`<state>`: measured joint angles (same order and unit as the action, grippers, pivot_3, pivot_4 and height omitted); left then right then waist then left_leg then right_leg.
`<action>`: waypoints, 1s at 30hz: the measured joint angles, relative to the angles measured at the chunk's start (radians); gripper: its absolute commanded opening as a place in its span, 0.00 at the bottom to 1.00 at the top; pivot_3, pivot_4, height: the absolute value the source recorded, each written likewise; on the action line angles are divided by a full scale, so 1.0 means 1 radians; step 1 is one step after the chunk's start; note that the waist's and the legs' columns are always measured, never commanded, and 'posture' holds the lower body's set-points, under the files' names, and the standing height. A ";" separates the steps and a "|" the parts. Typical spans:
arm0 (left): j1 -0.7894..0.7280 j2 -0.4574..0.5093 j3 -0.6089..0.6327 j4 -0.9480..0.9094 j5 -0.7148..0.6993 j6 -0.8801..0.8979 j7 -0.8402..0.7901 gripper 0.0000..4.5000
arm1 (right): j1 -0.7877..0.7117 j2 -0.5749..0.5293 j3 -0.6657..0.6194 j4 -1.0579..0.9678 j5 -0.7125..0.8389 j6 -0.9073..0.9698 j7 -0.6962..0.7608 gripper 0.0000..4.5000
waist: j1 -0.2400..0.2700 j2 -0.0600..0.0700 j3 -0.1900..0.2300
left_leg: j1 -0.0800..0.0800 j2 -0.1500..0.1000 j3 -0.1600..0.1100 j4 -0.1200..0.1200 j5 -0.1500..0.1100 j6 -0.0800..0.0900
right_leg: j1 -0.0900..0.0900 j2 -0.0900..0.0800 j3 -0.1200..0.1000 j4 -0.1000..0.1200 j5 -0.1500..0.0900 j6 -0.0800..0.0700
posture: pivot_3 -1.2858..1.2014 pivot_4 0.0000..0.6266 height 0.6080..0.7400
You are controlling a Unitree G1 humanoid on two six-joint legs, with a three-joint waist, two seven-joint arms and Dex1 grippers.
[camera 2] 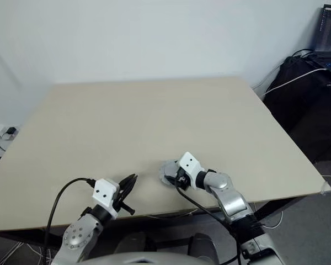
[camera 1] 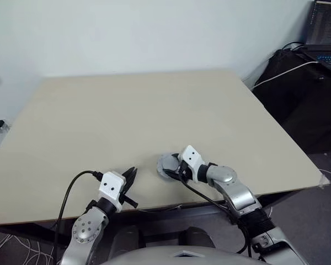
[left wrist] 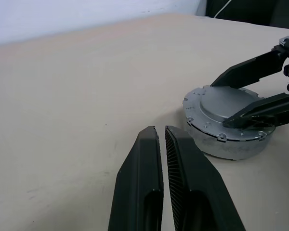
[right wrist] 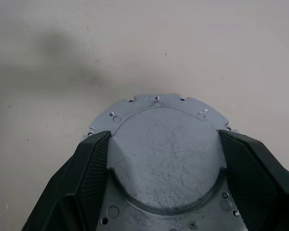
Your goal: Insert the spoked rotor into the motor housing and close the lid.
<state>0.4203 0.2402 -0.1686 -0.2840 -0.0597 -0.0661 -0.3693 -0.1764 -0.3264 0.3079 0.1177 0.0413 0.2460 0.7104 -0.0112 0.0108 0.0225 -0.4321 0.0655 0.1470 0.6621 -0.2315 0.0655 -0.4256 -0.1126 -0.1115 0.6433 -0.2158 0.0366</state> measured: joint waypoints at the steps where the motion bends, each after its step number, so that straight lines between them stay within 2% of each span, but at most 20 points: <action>1: 0.000 -0.003 -0.003 -0.005 0.002 0.004 0.004 0.06 | -0.001 0.000 0.000 0.000 0.000 0.003 0.002 0.71 | 0.000 0.000 0.000 | 0.000 0.000 0.000 0.000 0.000 0.000 | 0.000 0.000 0.000 0.000 0.000 0.000 | 0.52 0.00 1.00; 9: 0.003 -0.011 -0.036 -0.009 0.018 0.015 0.021 0.06 | -0.006 -0.002 0.010 -0.006 -0.018 0.026 -0.017 0.71 | 0.000 0.001 -0.001 | 0.001 0.000 0.000 0.000 0.000 0.000 | 0.000 0.000 0.000 0.001 0.000 0.000 | 0.52 0.00 1.00; 27: -0.007 0.000 -0.004 -0.034 -0.004 0.041 0.023 0.06 | -0.004 -0.001 0.019 -0.041 -0.026 0.077 -0.029 0.71 | 0.000 0.001 -0.001 | 0.001 0.000 0.000 -0.001 0.000 0.000 | 0.000 0.000 0.000 0.000 0.000 0.000 | 0.52 0.00 1.00; 29: -0.082 -0.011 -0.011 0.005 -0.003 0.099 0.019 0.06 | 0.003 -0.003 0.015 -0.050 -0.028 0.085 -0.034 0.71 | 0.007 0.002 -0.001 | 0.001 -0.001 -0.001 0.000 0.000 0.000 | 0.002 0.000 -0.001 0.000 0.000 0.000 | 0.52 0.00 1.00; 30: -0.221 -0.025 -0.018 0.095 0.001 0.181 0.019 0.06 | 0.002 -0.006 0.013 -0.051 -0.034 0.091 -0.041 0.71 | 0.017 0.001 0.000 | 0.000 -0.002 -0.004 0.000 0.000 0.000 | 0.002 0.000 -0.001 0.000 0.000 0.000 | 0.52 0.00 1.00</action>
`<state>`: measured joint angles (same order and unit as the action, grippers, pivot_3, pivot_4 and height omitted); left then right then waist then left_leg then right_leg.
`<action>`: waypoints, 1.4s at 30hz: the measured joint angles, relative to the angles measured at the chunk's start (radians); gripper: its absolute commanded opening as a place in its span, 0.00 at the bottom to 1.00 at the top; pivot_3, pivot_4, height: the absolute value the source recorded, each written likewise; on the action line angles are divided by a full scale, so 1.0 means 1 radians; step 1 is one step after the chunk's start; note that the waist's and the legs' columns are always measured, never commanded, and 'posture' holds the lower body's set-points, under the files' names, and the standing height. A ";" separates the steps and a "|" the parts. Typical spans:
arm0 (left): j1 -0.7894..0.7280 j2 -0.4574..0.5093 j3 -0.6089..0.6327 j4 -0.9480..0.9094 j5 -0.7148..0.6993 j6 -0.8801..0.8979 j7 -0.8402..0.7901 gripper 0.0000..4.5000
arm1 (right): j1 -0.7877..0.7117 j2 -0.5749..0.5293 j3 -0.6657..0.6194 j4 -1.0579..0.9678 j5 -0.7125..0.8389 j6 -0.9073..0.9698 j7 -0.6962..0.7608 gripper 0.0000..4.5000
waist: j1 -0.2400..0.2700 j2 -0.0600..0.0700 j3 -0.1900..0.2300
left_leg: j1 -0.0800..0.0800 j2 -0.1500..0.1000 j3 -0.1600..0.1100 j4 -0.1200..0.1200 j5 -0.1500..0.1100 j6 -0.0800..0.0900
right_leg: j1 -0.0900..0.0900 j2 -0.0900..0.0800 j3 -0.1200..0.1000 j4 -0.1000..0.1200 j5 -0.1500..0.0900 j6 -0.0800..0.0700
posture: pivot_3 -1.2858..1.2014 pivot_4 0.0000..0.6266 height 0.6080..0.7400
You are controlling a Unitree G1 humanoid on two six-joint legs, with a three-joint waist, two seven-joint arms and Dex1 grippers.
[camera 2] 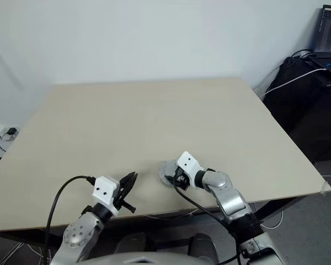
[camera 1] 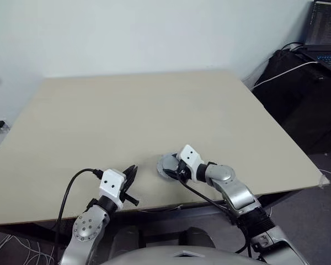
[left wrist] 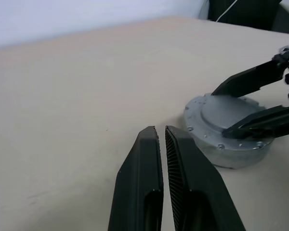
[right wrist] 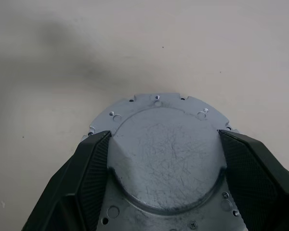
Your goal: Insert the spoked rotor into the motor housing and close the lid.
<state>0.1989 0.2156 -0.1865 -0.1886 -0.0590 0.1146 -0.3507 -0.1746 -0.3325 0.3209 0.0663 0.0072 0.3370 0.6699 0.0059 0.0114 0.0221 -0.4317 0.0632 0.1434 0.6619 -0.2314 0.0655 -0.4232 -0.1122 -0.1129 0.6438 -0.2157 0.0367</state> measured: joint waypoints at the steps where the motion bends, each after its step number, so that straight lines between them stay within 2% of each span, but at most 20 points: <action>1: -0.075 -0.013 0.000 0.038 0.000 0.037 -0.001 0.06 | -0.003 0.006 0.004 0.000 -0.005 0.003 -0.006 0.71 | 0.001 -0.001 0.000 | 0.000 0.000 -0.001 0.000 0.000 0.000 | 0.000 0.001 0.000 0.000 0.000 0.000 | 0.52 0.00 1.00; 3: -0.206 -0.018 -0.003 0.103 -0.013 0.074 -0.038 0.06 | 0.002 0.020 0.016 0.000 -0.010 0.002 -0.022 0.71 | -0.003 -0.002 -0.005 | 0.003 0.000 -0.003 0.003 0.000 0.000 | 0.000 0.000 -0.004 -0.001 0.004 0.001 | 0.52 0.00 1.00; 5: -0.260 -0.018 -0.020 0.141 -0.041 0.083 -0.095 0.06 | 0.005 0.027 0.024 -0.003 -0.009 0.001 -0.022 0.71 | -0.018 -0.002 -0.006 | 0.005 -0.002 -0.003 0.004 0.000 0.000 | 0.001 -0.001 -0.003 -0.002 0.008 0.003 | 0.52 0.00 1.00; 13: -0.354 -0.008 -0.018 0.229 -0.106 0.222 -0.207 0.06 | 0.005 0.026 0.026 -0.014 -0.005 0.004 -0.020 0.71 | -0.019 -0.005 -0.005 | 0.003 0.000 -0.005 0.003 -0.002 -0.004 | -0.002 0.004 -0.002 -0.002 0.007 0.001 | 0.52 0.00 1.00; 19: -0.373 0.005 -0.016 0.229 -0.141 0.307 -0.250 0.06 | 0.005 0.025 0.025 -0.014 -0.005 0.012 -0.023 0.71 | -0.018 -0.005 -0.005 | 0.004 -0.001 -0.007 0.004 -0.002 -0.004 | -0.001 0.003 -0.002 -0.002 0.007 0.001 | 0.52 0.00 1.00; 31: -0.387 0.022 -0.018 0.229 -0.141 0.508 -0.238 0.06 | 0.003 0.026 0.025 -0.014 -0.005 0.012 -0.023 0.71 | -0.018 -0.005 -0.005 | 0.004 -0.001 -0.007 0.004 -0.002 -0.004 | -0.001 0.004 -0.002 -0.002 0.007 0.001 | 0.52 0.00 1.00; 42: -0.398 0.003 -0.023 0.229 -0.139 0.550 -0.237 0.06 | 0.003 0.024 0.025 -0.013 -0.006 0.012 -0.023 0.71 | -0.017 -0.006 -0.005 | 0.004 -0.001 -0.008 0.004 -0.002 -0.004 | -0.001 0.003 -0.002 -0.002 0.007 0.001 | 0.52 0.00 1.00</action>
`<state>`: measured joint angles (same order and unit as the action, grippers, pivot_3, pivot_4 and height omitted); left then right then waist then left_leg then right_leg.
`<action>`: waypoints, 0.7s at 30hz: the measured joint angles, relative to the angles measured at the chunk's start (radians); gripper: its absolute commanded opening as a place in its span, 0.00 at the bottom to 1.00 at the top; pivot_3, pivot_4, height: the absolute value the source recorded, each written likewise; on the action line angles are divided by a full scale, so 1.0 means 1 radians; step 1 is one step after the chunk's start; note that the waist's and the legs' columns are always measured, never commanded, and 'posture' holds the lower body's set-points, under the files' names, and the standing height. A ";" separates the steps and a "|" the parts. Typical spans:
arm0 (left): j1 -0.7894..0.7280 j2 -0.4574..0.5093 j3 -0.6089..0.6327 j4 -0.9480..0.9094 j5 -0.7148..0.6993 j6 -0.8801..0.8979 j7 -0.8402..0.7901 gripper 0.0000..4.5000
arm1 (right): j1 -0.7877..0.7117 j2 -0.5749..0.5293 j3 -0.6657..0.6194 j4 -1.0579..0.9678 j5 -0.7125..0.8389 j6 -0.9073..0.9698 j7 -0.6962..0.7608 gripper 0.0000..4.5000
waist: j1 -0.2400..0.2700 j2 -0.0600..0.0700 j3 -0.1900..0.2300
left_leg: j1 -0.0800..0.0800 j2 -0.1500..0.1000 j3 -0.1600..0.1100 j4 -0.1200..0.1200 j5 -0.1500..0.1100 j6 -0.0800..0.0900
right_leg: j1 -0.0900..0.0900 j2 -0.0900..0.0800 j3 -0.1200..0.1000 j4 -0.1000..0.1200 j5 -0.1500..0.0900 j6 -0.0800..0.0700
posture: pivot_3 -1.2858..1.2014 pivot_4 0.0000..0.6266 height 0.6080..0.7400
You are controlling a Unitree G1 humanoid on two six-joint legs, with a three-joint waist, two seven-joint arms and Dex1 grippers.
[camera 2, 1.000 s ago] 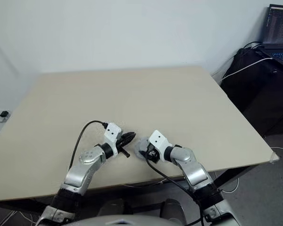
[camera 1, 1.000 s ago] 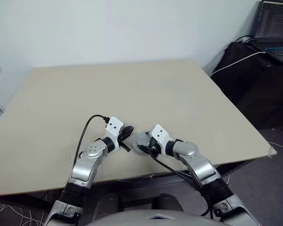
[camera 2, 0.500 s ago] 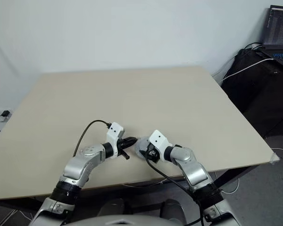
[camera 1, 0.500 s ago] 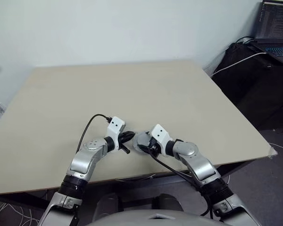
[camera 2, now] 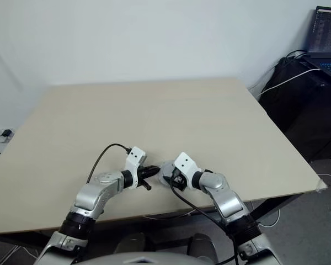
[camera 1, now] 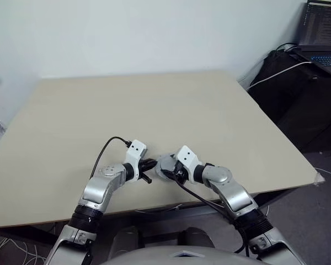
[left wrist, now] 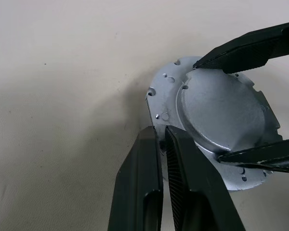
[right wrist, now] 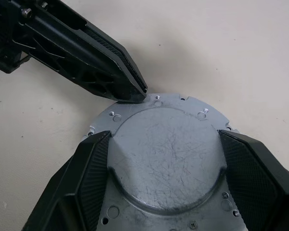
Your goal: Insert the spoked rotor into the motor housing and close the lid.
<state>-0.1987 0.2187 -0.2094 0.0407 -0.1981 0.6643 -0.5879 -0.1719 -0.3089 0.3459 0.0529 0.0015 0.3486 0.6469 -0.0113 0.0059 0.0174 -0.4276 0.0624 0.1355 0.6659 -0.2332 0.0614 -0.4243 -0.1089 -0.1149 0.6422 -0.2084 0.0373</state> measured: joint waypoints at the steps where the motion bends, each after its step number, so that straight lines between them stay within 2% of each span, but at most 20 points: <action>1: -0.004 -0.001 -0.001 0.000 0.000 0.005 0.001 0.06 | 0.000 0.000 0.000 0.000 0.000 0.000 0.000 0.71 | 0.000 0.000 0.000 | 0.000 0.000 0.000 0.000 0.000 0.000 | 0.000 0.000 0.000 0.000 0.000 0.000 | 0.52 0.00 1.00; 10: -0.083 -0.060 -0.005 0.082 0.022 0.026 0.039 0.06 | 0.001 -0.002 -0.001 0.000 0.000 0.000 0.000 0.71 | 0.001 -0.001 -0.001 | 0.000 -0.001 -0.001 0.001 0.000 0.000 | 0.001 0.000 0.000 0.000 0.000 0.000 | 0.52 0.00 1.00; 21: -0.070 -0.042 -0.020 0.053 0.037 0.055 0.005 0.06 | 0.021 -0.001 -0.001 -0.017 0.000 0.005 -0.013 0.71 | 0.003 -0.001 -0.003 | 0.001 -0.001 -0.001 0.001 0.000 0.000 | 0.002 -0.001 0.000 -0.001 0.000 0.000 | 0.52 0.00 1.00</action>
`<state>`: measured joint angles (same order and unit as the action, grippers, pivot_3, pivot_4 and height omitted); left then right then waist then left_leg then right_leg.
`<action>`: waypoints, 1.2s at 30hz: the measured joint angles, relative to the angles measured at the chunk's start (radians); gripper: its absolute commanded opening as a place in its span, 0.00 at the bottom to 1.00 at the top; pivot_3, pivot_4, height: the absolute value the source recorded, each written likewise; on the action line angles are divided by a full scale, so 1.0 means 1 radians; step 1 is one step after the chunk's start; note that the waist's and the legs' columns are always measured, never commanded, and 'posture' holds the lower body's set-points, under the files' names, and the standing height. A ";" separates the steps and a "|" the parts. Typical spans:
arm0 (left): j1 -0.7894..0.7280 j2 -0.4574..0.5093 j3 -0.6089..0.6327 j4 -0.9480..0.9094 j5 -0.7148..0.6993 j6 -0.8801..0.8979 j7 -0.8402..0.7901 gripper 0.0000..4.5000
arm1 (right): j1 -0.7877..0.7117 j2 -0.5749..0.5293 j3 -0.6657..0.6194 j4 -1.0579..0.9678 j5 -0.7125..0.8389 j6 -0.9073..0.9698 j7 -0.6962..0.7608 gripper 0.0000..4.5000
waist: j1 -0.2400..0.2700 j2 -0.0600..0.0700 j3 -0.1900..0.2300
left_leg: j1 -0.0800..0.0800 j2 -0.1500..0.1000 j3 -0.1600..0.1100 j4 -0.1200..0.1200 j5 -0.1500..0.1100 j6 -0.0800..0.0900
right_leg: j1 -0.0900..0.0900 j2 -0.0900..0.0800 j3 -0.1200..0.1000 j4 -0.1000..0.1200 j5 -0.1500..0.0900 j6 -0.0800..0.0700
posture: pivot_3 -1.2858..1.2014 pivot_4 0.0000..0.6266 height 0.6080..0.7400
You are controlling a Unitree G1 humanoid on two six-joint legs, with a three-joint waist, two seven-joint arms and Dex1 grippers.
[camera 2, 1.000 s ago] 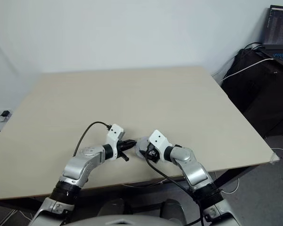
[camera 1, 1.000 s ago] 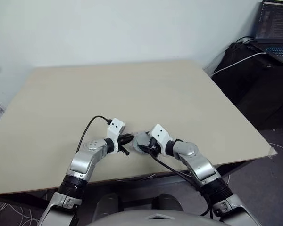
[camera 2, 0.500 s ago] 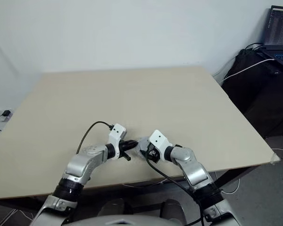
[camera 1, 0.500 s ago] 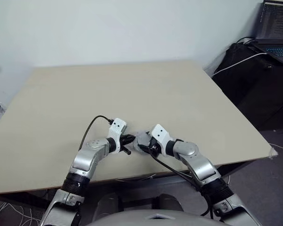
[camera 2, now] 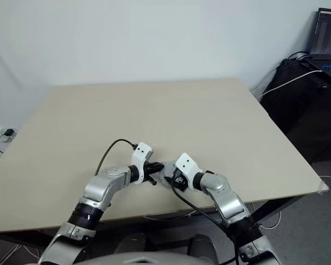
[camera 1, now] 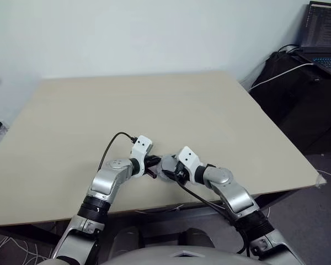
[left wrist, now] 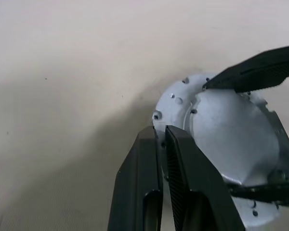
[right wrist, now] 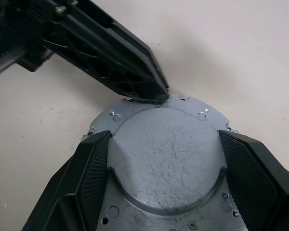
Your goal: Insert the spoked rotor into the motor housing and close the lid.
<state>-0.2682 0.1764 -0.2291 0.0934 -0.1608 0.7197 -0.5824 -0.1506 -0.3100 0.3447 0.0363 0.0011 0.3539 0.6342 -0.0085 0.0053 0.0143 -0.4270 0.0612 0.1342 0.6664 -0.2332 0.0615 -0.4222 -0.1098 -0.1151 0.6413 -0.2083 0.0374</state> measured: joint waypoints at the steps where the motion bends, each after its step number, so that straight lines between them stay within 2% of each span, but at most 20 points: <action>1: 0.007 0.007 0.000 -0.010 0.000 0.001 -0.010 0.06 | 0.002 -0.001 0.000 -0.003 0.000 0.001 -0.001 0.71 | 0.001 0.000 0.000 | 0.000 0.000 0.000 0.000 0.000 0.000 | 0.000 0.000 0.000 0.000 0.000 0.000 | 0.52 0.00 1.00; 10: 0.046 0.007 0.002 -0.022 0.003 -0.057 -0.030 0.06 | 0.011 -0.008 -0.007 -0.013 0.000 0.002 0.000 0.71 | 0.009 0.000 0.000 | 0.000 -0.001 -0.001 0.000 0.000 0.000 | 0.001 -0.002 -0.001 -0.002 0.000 0.000 | 0.52 0.00 1.00; 13: 0.052 -0.015 0.018 -0.015 0.003 -0.082 -0.026 0.06 | 0.011 -0.009 -0.008 -0.014 0.000 0.001 -0.001 0.71 | 0.012 0.000 0.001 | 0.000 -0.001 -0.001 0.000 0.000 0.001 | 0.001 -0.002 -0.001 -0.002 0.000 0.000 | 0.52 0.00 1.00; 16: 0.049 -0.076 -0.010 -0.017 -0.005 -0.133 -0.031 0.06 | 0.006 -0.002 -0.003 -0.014 -0.008 0.003 -0.005 0.71 | 0.011 -0.002 0.002 | 0.000 -0.001 -0.001 0.000 0.000 0.001 | 0.001 -0.002 -0.001 -0.002 0.000 0.000 | 0.52 0.00 1.00; 18: 0.039 -0.097 -0.021 -0.017 -0.008 -0.166 -0.029 0.06 | 0.005 0.008 0.005 -0.013 -0.009 0.001 -0.009 0.71 | -0.002 -0.003 0.002 | -0.001 0.000 -0.001 -0.001 0.000 0.000 | -0.001 -0.001 -0.001 -0.001 0.000 0.000 | 0.52 0.00 1.00; 27: 0.024 -0.073 -0.018 -0.017 -0.013 -0.150 -0.022 0.06 | -0.001 0.004 0.009 -0.012 -0.009 0.000 -0.008 0.71 | -0.003 -0.002 0.002 | -0.002 0.000 -0.002 0.000 0.000 0.000 | -0.002 0.002 0.000 -0.001 -0.001 -0.001 | 0.52 0.00 1.00; 36: 0.021 -0.062 -0.010 0.007 0.008 -0.108 0.068 0.06 | -0.003 0.004 0.011 -0.011 -0.011 0.002 -0.008 0.71 | -0.003 -0.002 0.002 | -0.001 0.000 -0.003 -0.001 0.000 0.000 | -0.002 0.002 0.000 0.000 0.000 -0.001 | 0.52 0.00 1.00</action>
<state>-0.2473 0.1145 -0.2392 0.1004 -0.1525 0.6116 -0.5146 -0.1533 -0.3057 0.3556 0.0254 -0.0097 0.3558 0.6267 -0.0115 0.0032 0.0165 -0.4284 0.0614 0.1317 0.6659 -0.2334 0.0616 -0.4238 -0.1076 -0.1153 0.6409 -0.2088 0.0368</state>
